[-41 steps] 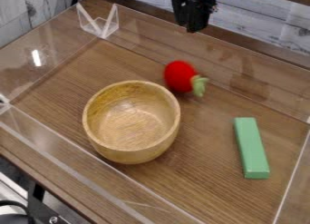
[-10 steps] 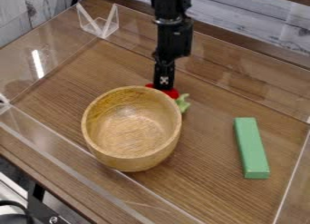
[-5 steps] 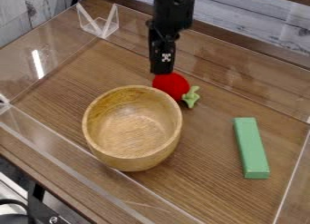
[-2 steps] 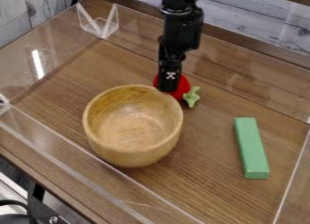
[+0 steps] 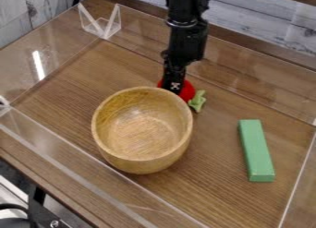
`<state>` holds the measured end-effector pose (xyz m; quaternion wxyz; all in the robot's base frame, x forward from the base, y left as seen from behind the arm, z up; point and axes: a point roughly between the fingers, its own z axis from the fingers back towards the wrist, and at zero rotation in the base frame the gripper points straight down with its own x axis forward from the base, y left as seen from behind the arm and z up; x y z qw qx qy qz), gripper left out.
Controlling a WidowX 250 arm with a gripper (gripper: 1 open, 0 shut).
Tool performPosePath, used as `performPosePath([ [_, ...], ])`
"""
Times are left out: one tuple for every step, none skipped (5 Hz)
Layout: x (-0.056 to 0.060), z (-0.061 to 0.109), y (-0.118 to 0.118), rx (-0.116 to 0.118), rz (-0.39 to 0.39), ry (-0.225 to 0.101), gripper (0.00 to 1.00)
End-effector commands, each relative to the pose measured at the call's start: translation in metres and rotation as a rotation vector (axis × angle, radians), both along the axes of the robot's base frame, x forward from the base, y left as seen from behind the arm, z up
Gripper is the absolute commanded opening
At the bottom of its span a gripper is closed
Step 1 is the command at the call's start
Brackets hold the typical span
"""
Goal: Move the red fruit to the left
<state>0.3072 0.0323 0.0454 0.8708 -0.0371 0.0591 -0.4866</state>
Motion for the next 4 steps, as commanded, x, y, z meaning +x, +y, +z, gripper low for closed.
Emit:
performPosePath([
  [-0.003,0.043,0.019,0.037,0.038,-0.07,0.0],
  [-0.003,0.048,0.03,0.047,0.09,-0.075,0.0],
  [-0.004,0.042,0.037,0.047,0.1,-0.066,1.0],
  [-0.006,0.045,0.036,0.052,0.146,-0.065,0.0],
])
